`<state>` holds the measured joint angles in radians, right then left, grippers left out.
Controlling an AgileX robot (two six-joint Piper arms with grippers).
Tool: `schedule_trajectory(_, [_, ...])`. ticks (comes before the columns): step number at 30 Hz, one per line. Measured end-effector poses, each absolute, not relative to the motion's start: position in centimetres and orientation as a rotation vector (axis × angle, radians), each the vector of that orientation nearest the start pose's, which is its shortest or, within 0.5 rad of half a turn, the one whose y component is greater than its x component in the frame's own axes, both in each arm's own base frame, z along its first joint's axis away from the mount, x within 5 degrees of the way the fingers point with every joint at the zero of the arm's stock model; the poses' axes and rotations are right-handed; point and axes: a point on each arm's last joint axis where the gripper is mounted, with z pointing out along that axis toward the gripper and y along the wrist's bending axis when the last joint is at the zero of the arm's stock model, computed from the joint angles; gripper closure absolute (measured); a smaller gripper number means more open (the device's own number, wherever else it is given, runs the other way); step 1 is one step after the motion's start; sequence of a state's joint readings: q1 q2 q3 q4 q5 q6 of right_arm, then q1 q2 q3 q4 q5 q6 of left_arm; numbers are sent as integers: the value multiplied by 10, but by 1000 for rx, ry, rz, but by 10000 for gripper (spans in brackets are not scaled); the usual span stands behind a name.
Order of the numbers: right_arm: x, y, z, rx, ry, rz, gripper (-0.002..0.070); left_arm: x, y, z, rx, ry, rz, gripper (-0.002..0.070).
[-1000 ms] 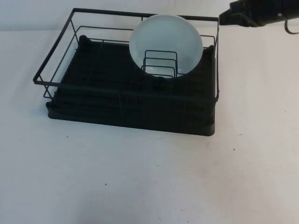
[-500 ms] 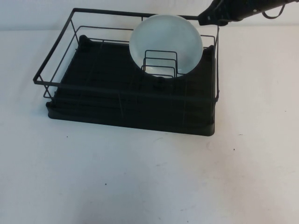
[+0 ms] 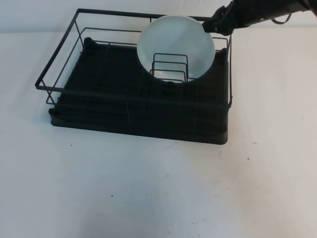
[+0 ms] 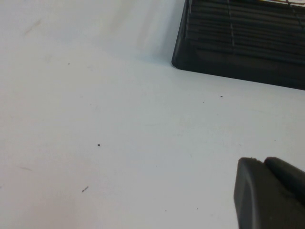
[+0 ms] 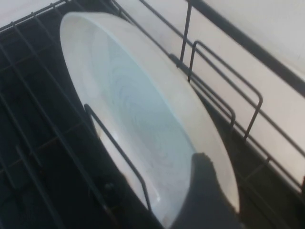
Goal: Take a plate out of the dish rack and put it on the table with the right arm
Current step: Grasp the plate from the shelf
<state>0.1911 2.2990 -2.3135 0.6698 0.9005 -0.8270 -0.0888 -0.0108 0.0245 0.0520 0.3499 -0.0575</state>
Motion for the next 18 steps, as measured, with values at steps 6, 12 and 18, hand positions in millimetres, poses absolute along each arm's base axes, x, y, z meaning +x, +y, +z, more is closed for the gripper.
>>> schedule_trajectory(6, [508, 149, 308, -870, 1983, 461, 295, 53, -3, 174, 61, 1846, -52, 680])
schedule_trajectory(12, [510, 154, 301, -871, 1982, 472, 295, 53, -3, 174, 61, 1846, -52, 680])
schedule_trajectory(18, [513, 154, 294, -868, 1991, 471, 295, 53, -3, 174, 61, 1846, -52, 680])
